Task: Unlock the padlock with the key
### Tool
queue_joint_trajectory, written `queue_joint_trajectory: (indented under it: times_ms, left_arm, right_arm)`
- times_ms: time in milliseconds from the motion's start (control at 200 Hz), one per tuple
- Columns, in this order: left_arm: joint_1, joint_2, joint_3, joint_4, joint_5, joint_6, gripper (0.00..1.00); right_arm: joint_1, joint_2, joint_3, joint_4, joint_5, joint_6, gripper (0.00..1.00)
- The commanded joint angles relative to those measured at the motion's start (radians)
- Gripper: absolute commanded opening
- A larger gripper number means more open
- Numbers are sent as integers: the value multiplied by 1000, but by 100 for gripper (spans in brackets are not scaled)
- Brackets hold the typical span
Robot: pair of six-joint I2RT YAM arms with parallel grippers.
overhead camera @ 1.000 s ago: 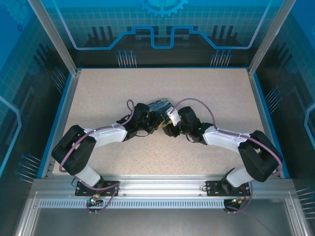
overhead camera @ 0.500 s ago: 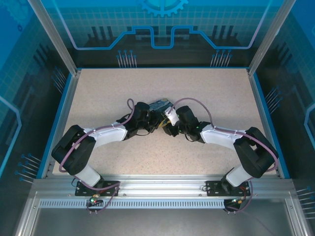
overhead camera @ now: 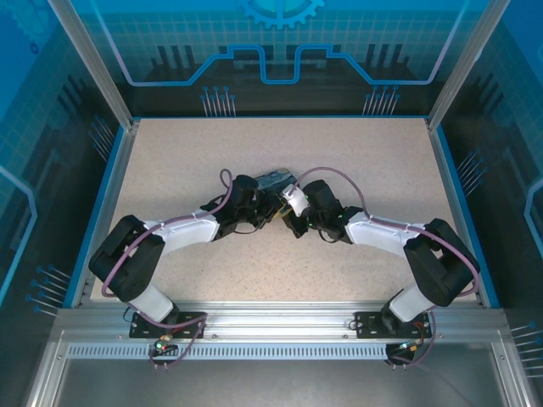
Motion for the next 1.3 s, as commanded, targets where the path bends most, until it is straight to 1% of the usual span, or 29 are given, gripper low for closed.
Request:
queue_joint_trajectory:
  times_ms: [0, 135, 175, 200, 215, 265, 285, 320, 410, 520, 615, 735, 810, 945, 1040, 1120, 1210, 1296]
  left_arm:
    - [1, 17, 27, -3, 9, 37, 0]
    - [0, 23, 27, 10, 8, 42, 0]
    - [1, 25, 29, 10, 6, 45, 0]
    - [0, 26, 28, 10, 5, 44, 0]
    - [1, 27, 28, 9, 6, 45, 0]
    - [1, 32, 30, 12, 6, 44, 0]
    - [1, 34, 30, 14, 6, 44, 0]
    - [2, 38, 29, 18, 7, 44, 0]
    - [3, 48, 25, 24, 8, 54, 0]
    - [5, 61, 13, 28, -3, 94, 0]
    - [9, 85, 2, 41, 6, 126, 0]
    - [9, 110, 1, 39, 18, 171, 0]
    - [8, 120, -2, 39, 21, 189, 10]
    - [7, 130, -13, 38, 18, 210, 30]
    - [7, 122, -18, 27, 21, 221, 48]
    - [8, 96, -18, 0, 32, 239, 61]
    - [5, 43, -20, -57, 34, 264, 71]
    - [7, -21, -32, -119, 21, 286, 79]
  right_arm:
    - [-32, 1, 38, 6, -182, 64, 0]
    - [-76, -2, 28, 31, -279, 129, 0]
    - [-95, 3, 24, 46, -318, 152, 4]
    - [-105, 8, 23, 55, -339, 166, 8]
    - [-112, 10, 22, 60, -351, 175, 14]
    - [-124, 15, 21, 60, -367, 185, 36]
    - [-127, 15, 21, 57, -369, 184, 43]
    - [-132, 14, 21, 44, -371, 180, 48]
    - [-174, -8, -9, 43, -398, 200, 49]
    - [-238, -72, -81, 79, -415, 250, 51]
    - [-273, -116, -135, 122, -403, 317, 53]
    - [-276, -138, -155, 123, -353, 381, 55]
    - [-274, -146, -166, 136, -338, 426, 56]
    - [-258, -165, -184, 155, -290, 498, 61]
    - [-246, -165, -186, 167, -273, 534, 63]
    - [-233, -162, -182, 168, -260, 546, 65]
    - [-223, -159, -184, 172, -252, 557, 67]
    - [-215, -157, -182, 176, -248, 564, 67]
